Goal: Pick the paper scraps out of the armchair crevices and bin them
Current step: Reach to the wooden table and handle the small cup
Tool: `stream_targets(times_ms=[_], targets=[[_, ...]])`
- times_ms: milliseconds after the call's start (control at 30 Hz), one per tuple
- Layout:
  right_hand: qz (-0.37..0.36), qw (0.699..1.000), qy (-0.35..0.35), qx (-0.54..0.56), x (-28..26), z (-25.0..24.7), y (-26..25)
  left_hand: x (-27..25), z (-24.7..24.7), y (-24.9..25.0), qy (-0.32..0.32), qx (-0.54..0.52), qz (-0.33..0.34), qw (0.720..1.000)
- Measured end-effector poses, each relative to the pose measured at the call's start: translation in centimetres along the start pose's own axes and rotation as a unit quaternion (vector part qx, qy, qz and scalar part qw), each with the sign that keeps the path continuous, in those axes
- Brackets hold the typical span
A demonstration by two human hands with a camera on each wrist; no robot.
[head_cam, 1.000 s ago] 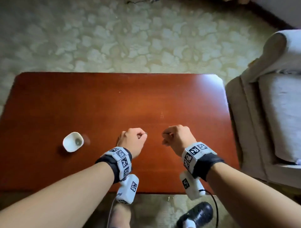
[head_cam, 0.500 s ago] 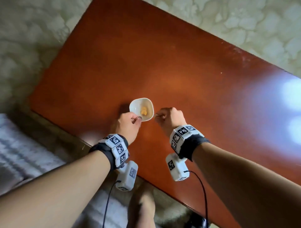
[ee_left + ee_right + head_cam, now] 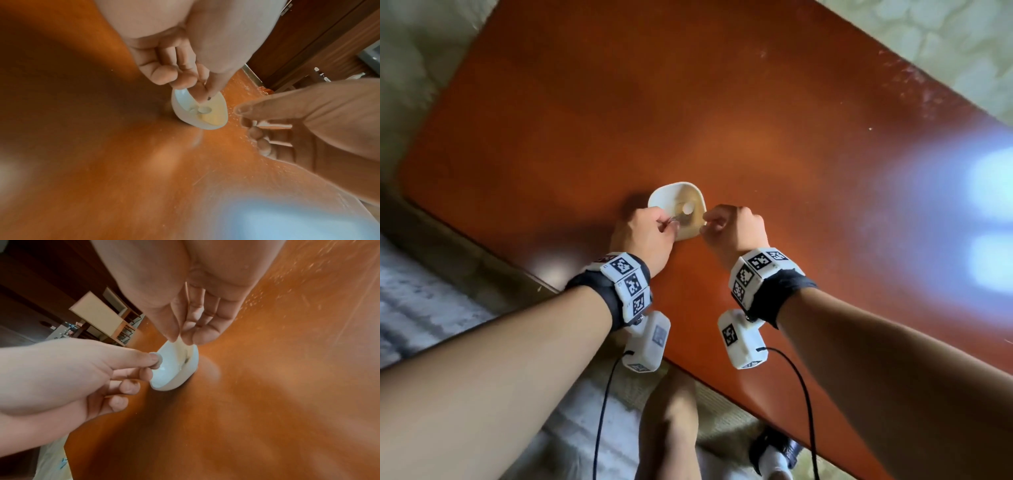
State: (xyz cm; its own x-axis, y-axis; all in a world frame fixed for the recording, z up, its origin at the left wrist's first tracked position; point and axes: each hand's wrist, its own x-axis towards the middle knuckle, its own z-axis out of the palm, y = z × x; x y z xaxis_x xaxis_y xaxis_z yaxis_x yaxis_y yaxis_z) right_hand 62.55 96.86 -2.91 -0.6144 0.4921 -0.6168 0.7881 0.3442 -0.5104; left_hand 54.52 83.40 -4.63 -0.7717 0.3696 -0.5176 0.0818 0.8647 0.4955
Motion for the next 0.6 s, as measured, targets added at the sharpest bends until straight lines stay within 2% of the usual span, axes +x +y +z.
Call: stream_targets(times_ms=[133,400,500,600], targets=[[-0.021,1.0,0.015,-0.004,-2.5,-3.2,0.5,-0.2,-1.4,2.5,-0.009,0.028,0.004,1.0],[-0.005,0.999,0.048,-0.009,-6.3,-7.9,1.8,-1.1,-3.3,5.3,-0.004,0.085,-0.001,0.996],[-0.01,0.997,0.069,-0.014,-7.4,-10.3,1.0,-2.1,-4.5,7.2,-0.011,0.092,0.031,0.995],[-0.017,0.995,0.097,-0.012,-9.3,-14.1,-0.4,-3.8,-5.8,11.2,-0.053,0.135,0.07,0.987]])
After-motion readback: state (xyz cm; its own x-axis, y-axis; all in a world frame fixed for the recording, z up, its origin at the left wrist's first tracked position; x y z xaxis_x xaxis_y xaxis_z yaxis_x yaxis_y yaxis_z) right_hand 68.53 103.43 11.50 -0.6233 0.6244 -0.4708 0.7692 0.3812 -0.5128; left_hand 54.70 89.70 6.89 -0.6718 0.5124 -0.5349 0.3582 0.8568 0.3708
